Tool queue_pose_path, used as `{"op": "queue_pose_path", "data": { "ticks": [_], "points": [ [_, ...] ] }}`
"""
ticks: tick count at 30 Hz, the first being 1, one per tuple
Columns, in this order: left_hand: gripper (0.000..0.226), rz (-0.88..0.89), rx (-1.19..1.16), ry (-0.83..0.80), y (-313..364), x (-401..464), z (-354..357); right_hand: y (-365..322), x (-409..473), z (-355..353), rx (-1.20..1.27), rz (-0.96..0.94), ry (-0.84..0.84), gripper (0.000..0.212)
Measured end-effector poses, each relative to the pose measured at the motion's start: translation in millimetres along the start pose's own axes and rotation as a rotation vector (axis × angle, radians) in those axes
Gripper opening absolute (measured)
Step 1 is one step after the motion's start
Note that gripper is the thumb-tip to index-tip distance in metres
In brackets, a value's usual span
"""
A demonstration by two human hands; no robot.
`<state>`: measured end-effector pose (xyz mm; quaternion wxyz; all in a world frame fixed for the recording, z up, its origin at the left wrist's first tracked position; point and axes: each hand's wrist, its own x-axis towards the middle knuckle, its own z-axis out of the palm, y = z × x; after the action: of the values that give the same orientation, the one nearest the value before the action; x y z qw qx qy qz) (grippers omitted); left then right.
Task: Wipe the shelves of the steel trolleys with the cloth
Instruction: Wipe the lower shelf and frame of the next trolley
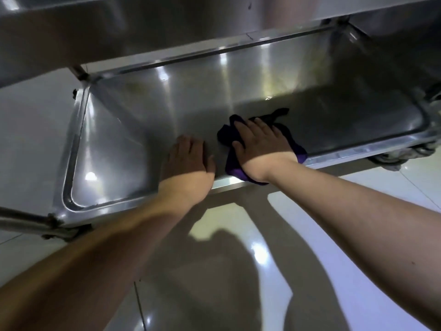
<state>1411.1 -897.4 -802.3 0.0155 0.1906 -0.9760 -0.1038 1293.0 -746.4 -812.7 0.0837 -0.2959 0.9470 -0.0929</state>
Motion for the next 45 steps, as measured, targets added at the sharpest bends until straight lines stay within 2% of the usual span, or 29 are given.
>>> {"op": "queue_pose_path", "data": {
  "ticks": [4, 7, 14, 17, 22, 24, 26, 33, 35, 38, 41, 45],
  "points": [
    [0.055, -0.03, -0.053, -0.015, 0.5, 3.7, 6.7, 17.3, 3.7, -7.8, -0.01, -0.083, -0.012, 0.059],
    [0.055, -0.028, -0.068, -0.003, -1.0, 5.4, 9.8, 47.4, 4.6, -17.0, -0.035, -0.061, -0.005, 0.058],
    [0.054, -0.003, -0.044, 0.05, -3.3, 8.7, 16.1, 190.5, -3.4, -52.7, -0.021, 0.258, 0.099, 0.057],
    [0.065, -0.003, -0.033, 0.023, -3.8, 9.1, 15.9, 257.2, -5.5, -71.4, -0.025, 0.405, 0.142, 0.052],
    [0.078, -0.008, -0.029, 0.004, -4.3, 8.6, 17.2, 299.2, 4.5, -82.6, -0.035, 0.611, 0.173, 0.053],
    [0.081, -0.006, -0.024, 0.0, -3.2, 7.4, 17.8, 284.5, 15.3, -77.3, -0.022, 0.576, 0.183, 0.05],
    [0.082, -0.006, -0.035, 0.0, -0.7, 6.2, 16.7, 253.0, 26.3, -71.9, -0.006, 0.442, 0.175, 0.047],
    [0.076, -0.001, -0.016, 0.003, 3.3, 4.1, 11.4, 66.0, 48.5, -28.5, -0.041, -0.322, 0.073, 0.058],
    [0.076, -0.005, -0.004, -0.028, 3.4, 4.5, 11.0, 40.8, 49.7, -18.4, -0.043, -0.454, -0.006, 0.057],
    [0.074, -0.01, -0.041, -0.035, 3.1, 5.4, 10.6, 49.5, 64.0, -19.4, -0.025, -0.463, 0.001, 0.057],
    [0.074, -0.001, -0.026, 0.005, 1.3, 4.5, 11.4, 92.9, 92.9, -37.2, 0.003, -0.305, 0.054, 0.055],
    [0.076, 0.025, -0.01, 0.045, -2.2, 6.1, 15.5, 187.8, 118.3, -66.2, 0.044, -0.088, 0.123, 0.05]
  ]
}}
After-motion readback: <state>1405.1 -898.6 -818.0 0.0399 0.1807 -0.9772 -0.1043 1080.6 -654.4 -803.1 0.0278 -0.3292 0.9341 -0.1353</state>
